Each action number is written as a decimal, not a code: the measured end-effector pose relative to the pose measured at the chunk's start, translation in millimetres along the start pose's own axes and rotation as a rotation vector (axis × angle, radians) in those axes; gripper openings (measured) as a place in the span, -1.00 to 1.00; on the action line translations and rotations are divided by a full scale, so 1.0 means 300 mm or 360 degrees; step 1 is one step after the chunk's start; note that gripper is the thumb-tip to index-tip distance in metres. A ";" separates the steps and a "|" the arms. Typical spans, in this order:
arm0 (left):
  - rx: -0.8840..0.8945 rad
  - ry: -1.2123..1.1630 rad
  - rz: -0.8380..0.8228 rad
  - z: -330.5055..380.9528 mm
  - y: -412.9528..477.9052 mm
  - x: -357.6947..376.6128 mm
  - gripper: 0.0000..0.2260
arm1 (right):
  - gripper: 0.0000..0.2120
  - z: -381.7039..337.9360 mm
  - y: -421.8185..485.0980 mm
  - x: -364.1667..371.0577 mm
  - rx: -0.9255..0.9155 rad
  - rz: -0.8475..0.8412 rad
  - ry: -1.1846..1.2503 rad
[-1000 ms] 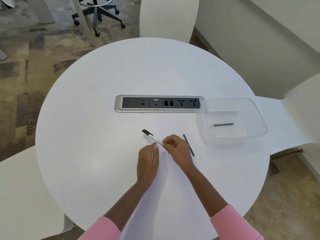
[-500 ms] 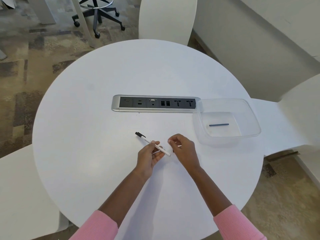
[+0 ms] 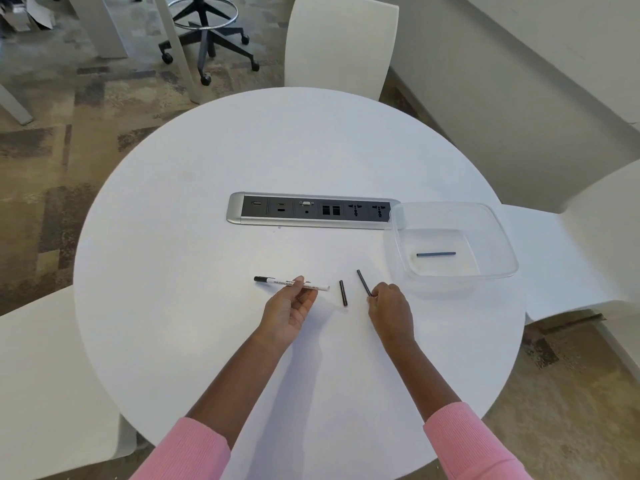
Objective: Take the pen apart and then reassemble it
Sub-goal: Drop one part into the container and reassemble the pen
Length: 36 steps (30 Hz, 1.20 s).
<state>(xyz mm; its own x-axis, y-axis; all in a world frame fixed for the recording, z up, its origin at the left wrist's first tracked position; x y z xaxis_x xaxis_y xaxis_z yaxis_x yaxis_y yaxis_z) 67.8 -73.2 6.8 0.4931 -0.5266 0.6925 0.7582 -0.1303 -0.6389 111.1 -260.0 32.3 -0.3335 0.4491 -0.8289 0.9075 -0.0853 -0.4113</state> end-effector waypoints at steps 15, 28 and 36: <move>-0.0002 -0.0332 0.0029 -0.010 -0.045 0.066 -0.89 | -0.92 -0.171 -0.062 -0.107 -0.0267 -0.0266 0.1757; 0.0011 -0.0403 -0.0014 0.003 -0.066 0.131 -0.94 | -0.84 -0.266 -0.111 -0.173 -0.0568 -0.0154 0.1904; -0.0040 -0.0403 -0.0062 -0.013 -0.065 0.142 -0.95 | -0.86 -0.308 -0.125 -0.196 -0.0688 -0.0085 0.1304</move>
<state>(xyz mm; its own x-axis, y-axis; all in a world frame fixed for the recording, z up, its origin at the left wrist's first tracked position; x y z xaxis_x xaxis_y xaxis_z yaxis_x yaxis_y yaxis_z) 72.2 -96.3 47.5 0.5570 -0.2938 0.7768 0.7697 -0.1688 -0.6157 120.2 -201.2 131.6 -0.2423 0.9453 -0.2183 0.9675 0.2186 -0.1273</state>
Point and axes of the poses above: each hand's wrist, its own y-axis towards the middle knuckle, its own x-axis out of the palm, z = x × y, the point moved 10 cm from there along y, towards the middle knuckle, and after that the axes turned 13 degrees about -z, right-handed, at the moved point
